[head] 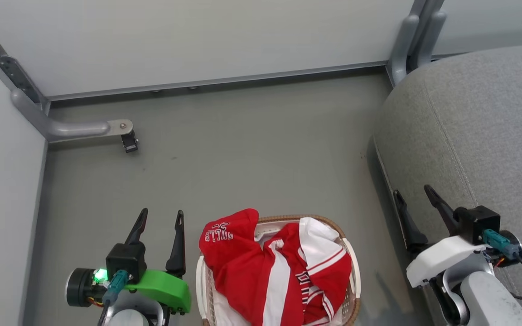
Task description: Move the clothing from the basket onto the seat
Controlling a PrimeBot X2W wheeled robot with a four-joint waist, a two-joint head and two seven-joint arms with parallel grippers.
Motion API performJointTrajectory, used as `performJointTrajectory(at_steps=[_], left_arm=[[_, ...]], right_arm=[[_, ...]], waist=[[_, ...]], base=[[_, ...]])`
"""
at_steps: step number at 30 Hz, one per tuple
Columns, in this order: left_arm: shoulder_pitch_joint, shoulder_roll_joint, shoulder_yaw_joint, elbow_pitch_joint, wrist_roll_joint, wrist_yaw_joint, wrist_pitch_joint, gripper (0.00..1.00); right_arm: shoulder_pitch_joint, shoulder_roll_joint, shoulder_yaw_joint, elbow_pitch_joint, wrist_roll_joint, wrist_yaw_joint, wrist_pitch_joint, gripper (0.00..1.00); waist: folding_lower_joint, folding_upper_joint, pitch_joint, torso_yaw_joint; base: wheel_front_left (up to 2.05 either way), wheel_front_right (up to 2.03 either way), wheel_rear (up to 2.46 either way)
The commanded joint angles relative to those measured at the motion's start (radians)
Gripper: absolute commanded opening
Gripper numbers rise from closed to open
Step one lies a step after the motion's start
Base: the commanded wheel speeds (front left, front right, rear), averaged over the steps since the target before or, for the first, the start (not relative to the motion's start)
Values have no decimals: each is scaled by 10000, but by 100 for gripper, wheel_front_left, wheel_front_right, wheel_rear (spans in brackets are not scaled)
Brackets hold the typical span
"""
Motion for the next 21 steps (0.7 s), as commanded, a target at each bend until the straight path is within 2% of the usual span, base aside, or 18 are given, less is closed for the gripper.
performJointTrajectory(at_steps=[1,12,21], left_arm=[[-319,22,-58,87,115,-2,-67,100],[-1827,-10,-1297,1053,120,-112,-211,100],[-3136,-7,-1949,2439,-205,-256,-201,100]], right_arm=[[-266,-31,-33,-128,-173,-6,-83,100],[-1337,67,200,-949,-533,-6,-236,100],[-2215,381,38,-1727,-426,-6,-236,100]], waist=[[0,88,762,-482],[0,96,2863,-1650],[0,96,4559,-2225]], base=[[0,0,0],[0,0,0],[0,0,0]])
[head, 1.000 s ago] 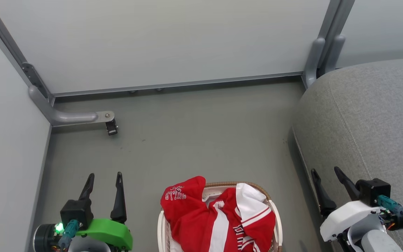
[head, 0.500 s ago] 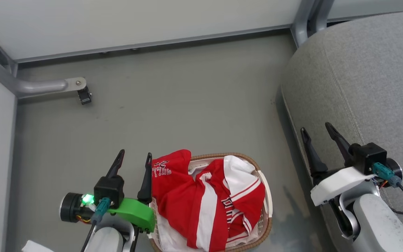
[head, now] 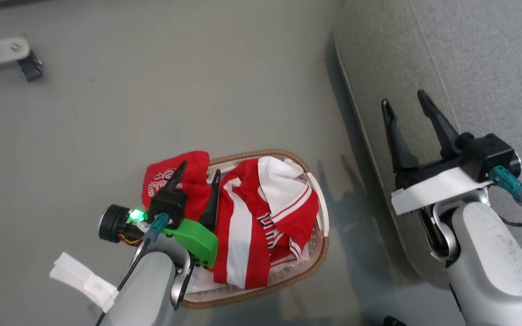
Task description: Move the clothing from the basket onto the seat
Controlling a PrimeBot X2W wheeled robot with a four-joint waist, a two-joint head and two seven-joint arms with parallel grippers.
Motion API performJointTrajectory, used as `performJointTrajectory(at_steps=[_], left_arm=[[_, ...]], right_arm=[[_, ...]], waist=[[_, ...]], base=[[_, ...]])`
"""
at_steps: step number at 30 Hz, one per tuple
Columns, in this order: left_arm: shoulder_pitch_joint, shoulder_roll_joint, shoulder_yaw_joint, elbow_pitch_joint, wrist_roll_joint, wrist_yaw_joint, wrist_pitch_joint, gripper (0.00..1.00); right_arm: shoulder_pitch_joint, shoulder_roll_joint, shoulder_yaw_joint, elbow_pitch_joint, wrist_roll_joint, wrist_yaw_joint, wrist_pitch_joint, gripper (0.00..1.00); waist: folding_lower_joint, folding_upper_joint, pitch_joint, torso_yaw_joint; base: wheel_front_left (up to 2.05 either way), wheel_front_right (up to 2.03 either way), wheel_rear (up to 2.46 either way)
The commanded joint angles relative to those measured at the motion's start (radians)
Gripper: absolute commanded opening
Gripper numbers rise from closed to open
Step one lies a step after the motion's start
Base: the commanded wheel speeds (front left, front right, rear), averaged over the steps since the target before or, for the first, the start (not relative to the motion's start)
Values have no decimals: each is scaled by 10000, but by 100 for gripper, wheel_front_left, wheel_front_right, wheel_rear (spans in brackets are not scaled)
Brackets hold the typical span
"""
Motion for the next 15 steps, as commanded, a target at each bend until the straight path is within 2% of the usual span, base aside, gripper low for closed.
performJointTrajectory(at_steps=[1,15], left_arm=[[-377,70,-72,274,-124,-87,-6,100],[-1737,72,-860,3616,-920,-361,-5,100]], right_arm=[[-263,66,-11,-171,-19,-6,-48,100],[-918,539,56,-1099,116,-6,-48,100]], waist=[[-1,95,1375,-753],[-1,95,3173,-1265]], base=[[0,0,0],[0,0,0]])
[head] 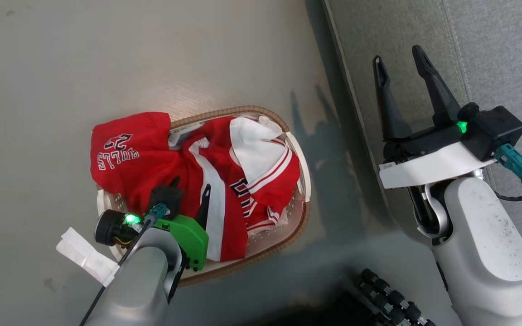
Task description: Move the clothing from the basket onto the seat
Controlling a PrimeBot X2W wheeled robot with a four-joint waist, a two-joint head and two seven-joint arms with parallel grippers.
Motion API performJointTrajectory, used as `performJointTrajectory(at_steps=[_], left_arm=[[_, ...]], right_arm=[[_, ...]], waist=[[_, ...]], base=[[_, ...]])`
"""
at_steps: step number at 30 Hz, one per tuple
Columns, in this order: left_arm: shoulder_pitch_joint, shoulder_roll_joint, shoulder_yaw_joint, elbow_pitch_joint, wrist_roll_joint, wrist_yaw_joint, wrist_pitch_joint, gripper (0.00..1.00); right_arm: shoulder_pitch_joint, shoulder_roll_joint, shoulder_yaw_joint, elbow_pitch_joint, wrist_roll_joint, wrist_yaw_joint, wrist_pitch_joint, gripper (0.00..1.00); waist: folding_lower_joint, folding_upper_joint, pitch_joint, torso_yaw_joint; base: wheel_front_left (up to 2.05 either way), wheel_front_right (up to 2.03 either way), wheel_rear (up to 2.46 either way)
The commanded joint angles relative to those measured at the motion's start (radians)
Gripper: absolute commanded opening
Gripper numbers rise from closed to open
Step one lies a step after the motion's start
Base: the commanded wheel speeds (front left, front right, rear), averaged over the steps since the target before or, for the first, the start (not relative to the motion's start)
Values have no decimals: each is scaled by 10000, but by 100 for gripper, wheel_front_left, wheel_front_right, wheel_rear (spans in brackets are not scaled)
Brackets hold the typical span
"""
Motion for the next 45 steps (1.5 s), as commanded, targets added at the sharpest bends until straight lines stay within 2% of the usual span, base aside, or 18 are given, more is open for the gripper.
performJointTrajectory(at_steps=[1,8,22,23,24,25,28,36,40,45], left_arm=[[-309,70,-45,276,-19,-37,-2,100],[-1085,73,-419,1678,-783,-192,-2,100],[-1670,71,-1278,2606,-1914,-328,81,100],[-1609,71,-1352,2638,-2015,-339,168,93],[-1559,71,-1426,2634,-2194,-337,239,18],[-1499,71,-1503,2620,-2331,-336,297,0],[-1236,65,-1966,2357,-2760,-344,480,0],[-527,63,-2584,2326,-3564,-348,104,0],[-48,59,-2613,2166,-3771,-348,-18,0],[730,318,-2207,997,-3504,-348,-8,0]], right_arm=[[-156,42,51,-73,91,-6,-48,100],[-205,148,-4,-155,169,-6,-48,100],[-291,231,94,-201,315,-6,-48,100],[-285,228,101,-175,313,-7,-48,100],[-285,228,116,-148,302,-7,-48,100],[-294,229,120,-154,308,-7,-48,100],[-305,225,81,-141,345,-7,-48,100],[115,88,157,286,303,-7,-48,100],[494,8,123,593,313,-7,-48,100],[956,-74,94,913,341,-7,-48,100]], waist=[[-2,96,790,-474],[-2,96,1433,-513],[-2,96,1602,-470],[-2,96,1552,-459],[-2,96,1487,-446],[-2,96,1417,-433],[-2,96,1093,-351],[-2,96,-530,307],[-2,96,-1537,716],[-2,96,-2652,1125]], base=[[0,0,0],[0,0,0],[0,0,0],[0,0,0],[0,0,0],[0,0,0],[0,0,0],[0,0,0],[0,0,0],[0,0,0]])
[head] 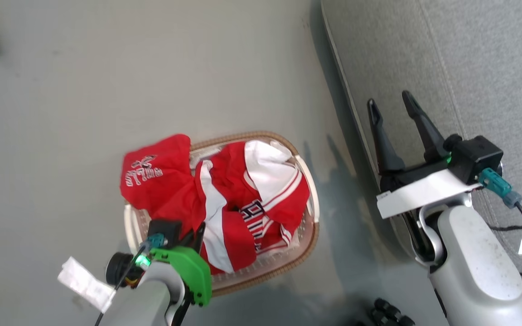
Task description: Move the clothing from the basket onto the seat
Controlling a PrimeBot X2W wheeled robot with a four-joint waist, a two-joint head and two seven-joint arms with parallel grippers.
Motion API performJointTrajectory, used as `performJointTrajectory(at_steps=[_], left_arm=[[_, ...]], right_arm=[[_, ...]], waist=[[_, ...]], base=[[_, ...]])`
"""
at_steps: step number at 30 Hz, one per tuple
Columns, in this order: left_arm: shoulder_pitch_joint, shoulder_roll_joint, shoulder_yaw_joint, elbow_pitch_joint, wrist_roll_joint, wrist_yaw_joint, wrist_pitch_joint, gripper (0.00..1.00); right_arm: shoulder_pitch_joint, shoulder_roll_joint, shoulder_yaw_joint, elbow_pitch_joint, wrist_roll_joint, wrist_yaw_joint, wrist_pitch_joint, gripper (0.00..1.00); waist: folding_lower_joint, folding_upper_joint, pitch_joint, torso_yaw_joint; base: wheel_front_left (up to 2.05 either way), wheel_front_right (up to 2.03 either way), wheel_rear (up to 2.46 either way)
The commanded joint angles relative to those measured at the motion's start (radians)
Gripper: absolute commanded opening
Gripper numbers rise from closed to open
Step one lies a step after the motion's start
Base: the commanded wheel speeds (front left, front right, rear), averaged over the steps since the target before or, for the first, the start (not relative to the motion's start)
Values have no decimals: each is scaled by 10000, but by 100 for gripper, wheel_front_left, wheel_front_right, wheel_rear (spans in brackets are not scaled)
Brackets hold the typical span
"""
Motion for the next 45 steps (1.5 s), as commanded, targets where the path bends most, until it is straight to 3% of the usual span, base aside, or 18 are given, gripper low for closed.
performJointTrajectory(at_steps=[1,13,28,39,45], left_arm=[[490,103,57,-220,218,-39,-28,0],[2149,382,1297,-3337,1636,-34,-22,0],[2570,498,2695,-7400,2795,-35,-21,0],[2005,222,3181,-8510,3097,-35,-22,0],[2218,123,3006,-8334,3001,-35,-22,0]], right_arm=[[303,-73,-62,95,27,-7,-48,100],[1634,-36,-269,438,-222,-7,-48,100],[2965,-9,-68,715,-272,-7,-48,100],[3385,-62,201,917,-269,-7,-48,100],[2879,-498,1782,497,150,-7,-48,100]], waist=[[0,96,-1578,844],[0,96,-3864,1694],[0,96,-5524,2045],[0,96,-5845,2007],[0,96,-5828,2058]], base=[[0,0,0],[0,0,0],[0,0,0],[0,0,0],[0,0,0]])
